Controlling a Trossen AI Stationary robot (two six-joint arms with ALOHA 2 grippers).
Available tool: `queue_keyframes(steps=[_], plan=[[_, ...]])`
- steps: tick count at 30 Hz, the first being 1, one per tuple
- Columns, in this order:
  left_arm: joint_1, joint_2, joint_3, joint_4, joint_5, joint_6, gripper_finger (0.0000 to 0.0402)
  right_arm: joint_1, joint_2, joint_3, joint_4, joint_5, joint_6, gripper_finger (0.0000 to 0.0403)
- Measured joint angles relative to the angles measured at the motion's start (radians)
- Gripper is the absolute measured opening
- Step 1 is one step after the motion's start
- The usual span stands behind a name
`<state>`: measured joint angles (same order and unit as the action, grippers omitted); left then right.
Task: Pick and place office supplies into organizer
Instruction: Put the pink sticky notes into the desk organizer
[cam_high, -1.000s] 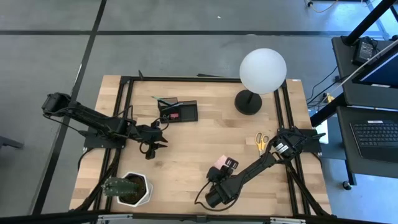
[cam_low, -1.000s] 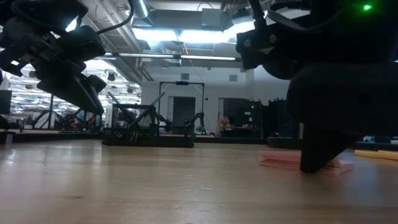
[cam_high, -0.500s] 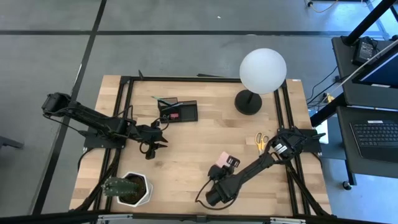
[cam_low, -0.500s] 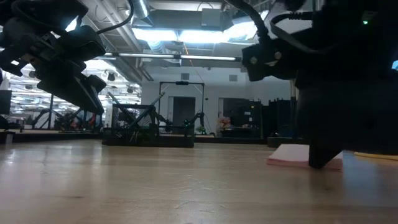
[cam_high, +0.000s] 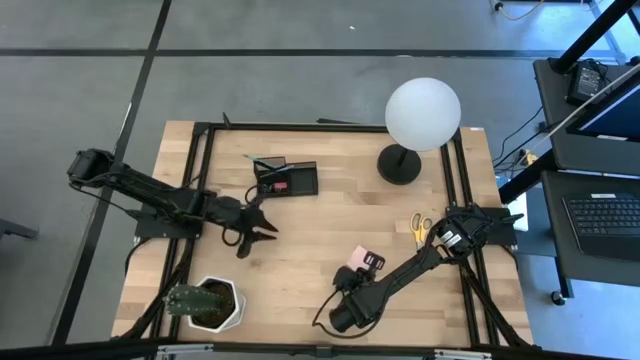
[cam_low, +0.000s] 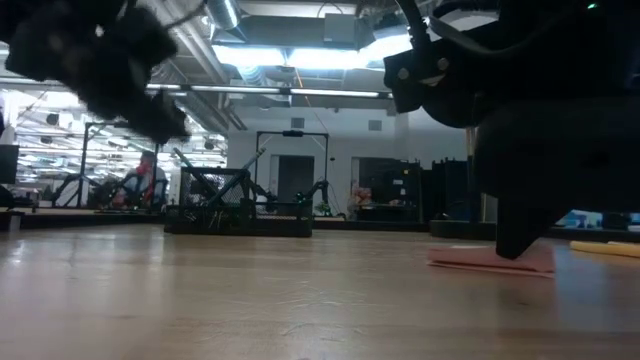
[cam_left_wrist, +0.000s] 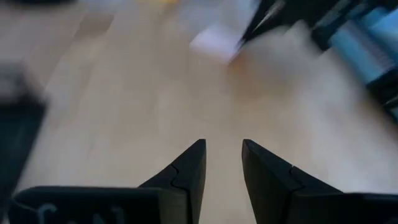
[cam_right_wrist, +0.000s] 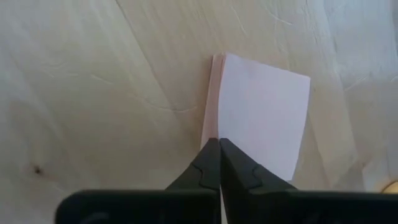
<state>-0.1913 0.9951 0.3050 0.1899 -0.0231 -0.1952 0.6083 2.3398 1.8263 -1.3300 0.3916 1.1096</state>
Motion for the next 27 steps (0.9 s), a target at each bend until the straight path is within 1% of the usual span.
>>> queue_keyframes(steps=[2, 4, 6, 8, 10, 11, 14, 19, 22, 25, 27], plan=[[-0.015, 0.0, 0.0, 0.104, 0.044, 0.037, 0.0097, 0.0, 0.0, 0.0, 0.005, 0.002, -0.016, 0.0001], [-0.04, 0.011, 0.0, 0.225, 0.053, 0.083, 0.0097, -0.001, 0.0, 0.001, 0.016, 0.004, -0.037, 0.0001], [-0.063, 0.032, 0.0, 0.331, 0.032, 0.126, 0.0097, -0.004, -0.002, 0.001, 0.03, 0.004, -0.05, 0.0001], [-0.079, 0.065, 0.001, 0.396, -0.006, 0.176, 0.0097, -0.006, -0.002, 0.002, 0.043, 0.005, -0.065, 0.0001], [-0.083, 0.117, 0.013, 0.399, -0.036, 0.187, 0.0097, -0.008, -0.002, 0.002, 0.06, 0.006, -0.07, 0.0], [-0.081, 0.15, 0.025, 0.394, -0.047, 0.169, 0.0097, -0.008, -0.002, 0.002, 0.067, 0.006, -0.071, 0.0], [-0.061, 0.273, 0.092, 0.396, -0.052, 0.133, 0.0097, -0.008, -0.003, 0.002, 0.089, 0.007, -0.093, 0.0], [-0.019, 0.504, 0.259, 0.366, 0.036, 0.128, 0.0097, -0.008, -0.004, 0.003, 0.117, 0.01, -0.138, 0.0], [0.001, 0.618, 0.354, 0.305, 0.047, 0.142, 0.0097, -0.008, -0.004, 0.003, 0.128, 0.01, -0.162, 0.0], [0.012, 0.704, 0.425, 0.278, 0.049, 0.173, 0.0097, -0.008, -0.004, 0.003, 0.135, 0.01, -0.182, 0.0], [0.013, 0.745, 0.461, 0.278, 0.068, 0.193, 0.0097, -0.008, -0.004, 0.003, 0.136, 0.01, -0.199, 0.0]])
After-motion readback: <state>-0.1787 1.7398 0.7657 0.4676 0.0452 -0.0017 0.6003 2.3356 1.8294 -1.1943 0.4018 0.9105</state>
